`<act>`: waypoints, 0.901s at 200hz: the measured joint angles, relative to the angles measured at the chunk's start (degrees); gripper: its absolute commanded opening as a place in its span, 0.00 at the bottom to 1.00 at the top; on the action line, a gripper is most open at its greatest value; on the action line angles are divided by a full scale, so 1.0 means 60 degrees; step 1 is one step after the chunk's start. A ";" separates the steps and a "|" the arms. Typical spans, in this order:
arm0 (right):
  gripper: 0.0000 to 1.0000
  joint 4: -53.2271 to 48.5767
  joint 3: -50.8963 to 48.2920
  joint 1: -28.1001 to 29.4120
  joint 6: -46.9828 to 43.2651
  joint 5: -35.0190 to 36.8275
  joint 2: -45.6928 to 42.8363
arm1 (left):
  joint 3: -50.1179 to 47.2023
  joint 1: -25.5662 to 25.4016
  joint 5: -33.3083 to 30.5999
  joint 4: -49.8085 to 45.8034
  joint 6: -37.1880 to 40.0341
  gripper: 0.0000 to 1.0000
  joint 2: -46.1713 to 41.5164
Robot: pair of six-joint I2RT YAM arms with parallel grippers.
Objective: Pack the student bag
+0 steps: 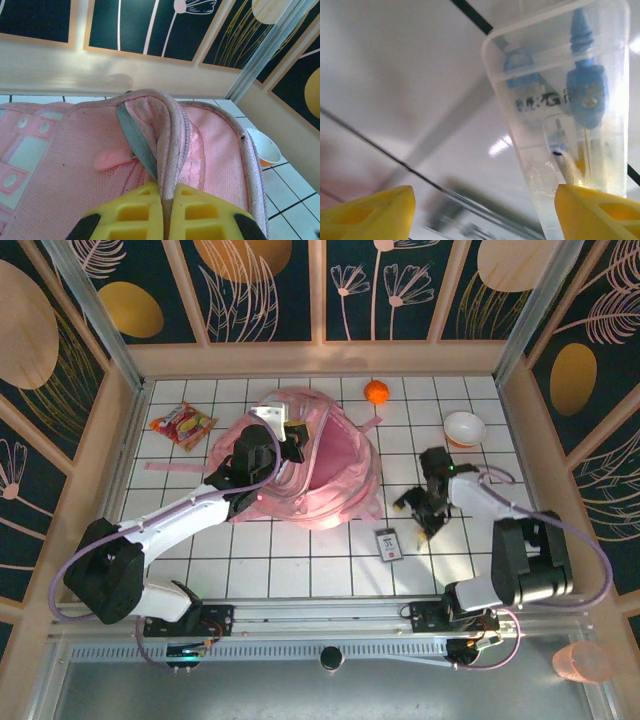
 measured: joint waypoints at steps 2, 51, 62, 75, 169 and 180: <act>0.78 0.0066 0.0084 -0.0025 -0.0076 0.0015 0.0073 | 0.0000 0.0000 -0.0004 0.0000 0.0000 0.00 0.0000; 0.77 0.0160 0.1985 -0.0605 -0.1654 0.0998 0.0656 | 0.0000 0.0000 -0.0033 0.0000 0.0102 0.00 0.0000; 0.75 0.0117 0.1639 -0.0922 -0.1898 0.0973 0.0390 | 0.0000 0.0000 -0.0033 -0.0004 0.0102 0.00 -0.0004; 0.74 0.0095 0.1198 -0.1370 -0.2178 0.0845 0.0149 | -0.0004 0.0000 -0.0033 -0.0004 0.0106 0.00 -0.0015; 0.73 0.0991 0.1836 -0.1687 -0.4659 0.0273 0.1727 | -0.0007 0.0000 -0.0029 -0.0007 0.0102 0.00 -0.0018; 0.72 0.1071 0.1854 -0.1647 -0.4841 0.0153 0.1956 | -0.0007 0.0000 -0.0029 -0.0007 0.0102 0.00 -0.0018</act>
